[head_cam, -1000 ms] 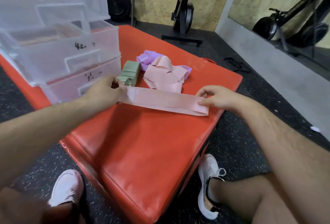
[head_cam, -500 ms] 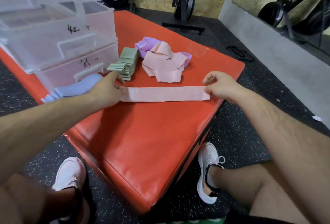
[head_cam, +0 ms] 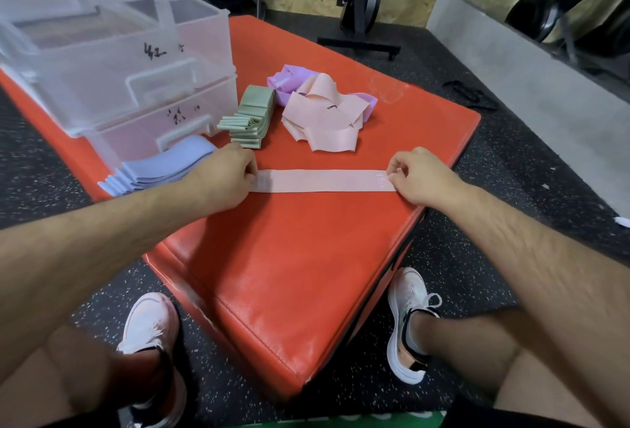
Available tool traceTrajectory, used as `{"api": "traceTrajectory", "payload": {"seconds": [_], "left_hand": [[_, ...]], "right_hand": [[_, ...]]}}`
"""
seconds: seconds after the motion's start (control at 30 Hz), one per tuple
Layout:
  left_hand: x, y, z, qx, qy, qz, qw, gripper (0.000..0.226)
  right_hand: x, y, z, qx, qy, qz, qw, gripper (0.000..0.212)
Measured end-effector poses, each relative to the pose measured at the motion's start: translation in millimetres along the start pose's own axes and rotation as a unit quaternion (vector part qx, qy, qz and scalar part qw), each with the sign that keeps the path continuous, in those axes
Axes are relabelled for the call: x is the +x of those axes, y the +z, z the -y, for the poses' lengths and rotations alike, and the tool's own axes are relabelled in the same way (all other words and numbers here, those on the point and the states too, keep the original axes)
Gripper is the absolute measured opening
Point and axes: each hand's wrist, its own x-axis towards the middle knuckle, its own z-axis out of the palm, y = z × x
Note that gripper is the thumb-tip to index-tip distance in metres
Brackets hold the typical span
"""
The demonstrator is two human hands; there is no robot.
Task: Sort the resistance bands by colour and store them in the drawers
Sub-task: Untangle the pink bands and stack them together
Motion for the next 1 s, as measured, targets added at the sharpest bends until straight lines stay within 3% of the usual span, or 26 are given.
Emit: {"api": "traceTrajectory", "payload": {"seconds": [0.13, 0.33, 0.6, 0.83, 1.0], "left_hand": [[10, -1, -5, 0.027, 0.008, 0.004, 1.0, 0.011], [48, 4, -24, -0.011, 0.024, -0.001, 1.0, 0.007], [94, 14, -49, -0.023, -0.005, 0.044, 0.999, 0.021], [114, 3, -58, -0.09, -0.011, -0.005, 0.996, 0.028], [103, -18, -61, -0.26, 0.015, -0.021, 0.965, 0.06]], "right_hand": [[2, -3, 20, -0.038, -0.017, -0.011, 0.999, 0.017], [26, -4, 60, 0.017, -0.101, -0.008, 0.995, 0.019], [61, -1, 73, 0.047, -0.046, 0.054, 0.996, 0.03], [73, -30, 80, 0.192, -0.021, -0.083, 0.978, 0.026], [49, -79, 101, 0.356, -0.07, -0.126, 0.923, 0.032]]}}
